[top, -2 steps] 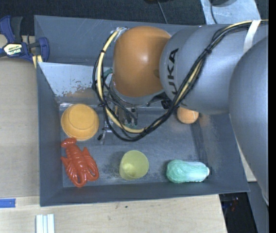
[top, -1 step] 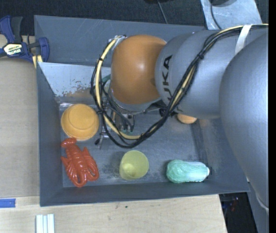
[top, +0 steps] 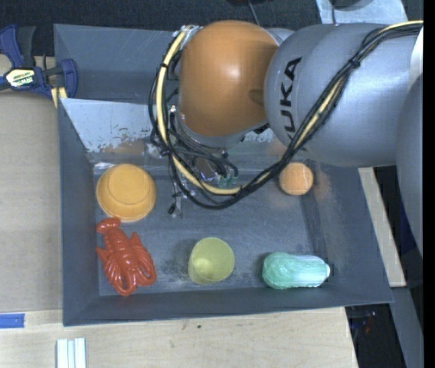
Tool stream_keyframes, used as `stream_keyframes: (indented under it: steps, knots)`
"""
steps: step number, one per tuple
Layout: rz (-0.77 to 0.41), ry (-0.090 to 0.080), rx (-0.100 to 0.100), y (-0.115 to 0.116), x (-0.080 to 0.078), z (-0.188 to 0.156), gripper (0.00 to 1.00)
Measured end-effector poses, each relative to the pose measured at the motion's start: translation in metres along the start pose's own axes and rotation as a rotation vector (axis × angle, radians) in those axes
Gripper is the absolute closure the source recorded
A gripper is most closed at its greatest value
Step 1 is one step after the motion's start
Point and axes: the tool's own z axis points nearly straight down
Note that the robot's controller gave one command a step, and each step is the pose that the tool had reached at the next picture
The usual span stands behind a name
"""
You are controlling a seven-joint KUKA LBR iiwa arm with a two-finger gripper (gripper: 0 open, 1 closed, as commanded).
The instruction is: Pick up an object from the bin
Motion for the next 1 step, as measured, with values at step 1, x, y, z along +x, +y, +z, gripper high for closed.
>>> stream_keyframes:
  steps: [1]
  knots:
    - [0.425, 0.011, 0.002, 0.0011, 0.0158, 0.0522, 0.0]
